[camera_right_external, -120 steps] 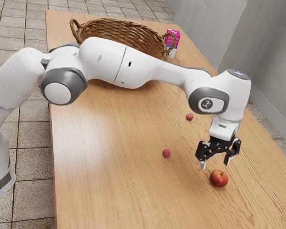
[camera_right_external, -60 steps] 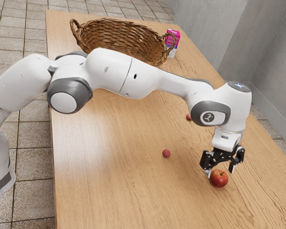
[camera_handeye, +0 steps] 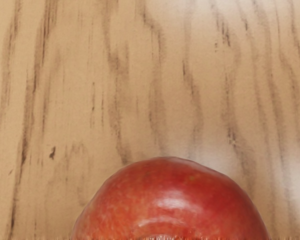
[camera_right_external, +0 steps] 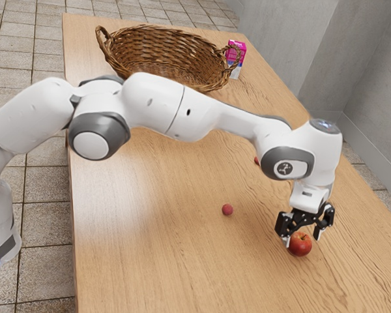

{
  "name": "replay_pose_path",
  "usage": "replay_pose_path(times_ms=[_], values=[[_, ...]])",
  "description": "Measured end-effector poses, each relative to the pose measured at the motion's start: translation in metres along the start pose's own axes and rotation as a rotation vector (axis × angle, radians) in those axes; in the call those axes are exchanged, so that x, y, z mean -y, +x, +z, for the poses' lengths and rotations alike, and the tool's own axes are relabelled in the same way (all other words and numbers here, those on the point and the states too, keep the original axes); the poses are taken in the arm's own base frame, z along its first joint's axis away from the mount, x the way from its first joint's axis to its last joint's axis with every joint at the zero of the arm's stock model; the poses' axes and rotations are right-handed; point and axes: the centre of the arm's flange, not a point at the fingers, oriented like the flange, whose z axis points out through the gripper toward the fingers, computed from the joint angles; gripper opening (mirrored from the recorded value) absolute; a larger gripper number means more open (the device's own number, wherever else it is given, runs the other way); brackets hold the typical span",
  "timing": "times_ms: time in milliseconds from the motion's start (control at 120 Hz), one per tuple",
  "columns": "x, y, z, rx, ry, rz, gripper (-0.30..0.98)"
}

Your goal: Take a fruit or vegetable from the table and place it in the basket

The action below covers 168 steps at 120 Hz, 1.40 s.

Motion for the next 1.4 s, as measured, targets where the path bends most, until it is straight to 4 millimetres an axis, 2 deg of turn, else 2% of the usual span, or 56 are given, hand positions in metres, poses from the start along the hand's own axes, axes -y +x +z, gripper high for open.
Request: replay_pose_path(times_ms=[242,367,442,517,558,592,650,683,742,767,808,858,1000,1058,1167,1250,1350,1400], values=[[0.001,0.001,0.007,0.009,0.015,0.008,0.42],[0.003,0.002,0.003,0.006,0.034,0.01,0.37],[0.008,-0.004,-0.03,-0.007,0.078,0.002,0.35],[0.009,-0.022,-0.086,-0.014,0.126,-0.019,0.35],[0.006,-0.065,-0.136,-0.002,0.16,-0.069,0.34],[0.005,-0.105,-0.167,0.013,0.182,-0.117,0.36],[0.003,-0.182,-0.209,0.049,0.213,-0.213,0.36],[-0.001,-0.238,-0.232,0.074,0.232,-0.286,0.36],[-0.014,-0.333,-0.263,0.118,0.252,-0.412,0.38],[-0.022,-0.367,-0.272,0.134,0.256,-0.459,0.38],[-0.036,-0.411,-0.285,0.155,0.259,-0.52,0.37],[-0.051,-0.45,-0.297,0.173,0.259,-0.574,0.38],[-0.098,-0.539,-0.321,0.209,0.251,-0.705,0.37],[-0.116,-0.571,-0.325,0.221,0.242,-0.754,0.37],[-0.14,-0.607,-0.322,0.231,0.216,-0.809,0.37],[-0.153,-0.627,-0.319,0.233,0.201,-0.839,0.37],[-0.158,-0.637,-0.314,0.23,0.188,-0.849,0.37],[-0.159,-0.638,-0.311,0.228,0.179,-0.849,0.45]])
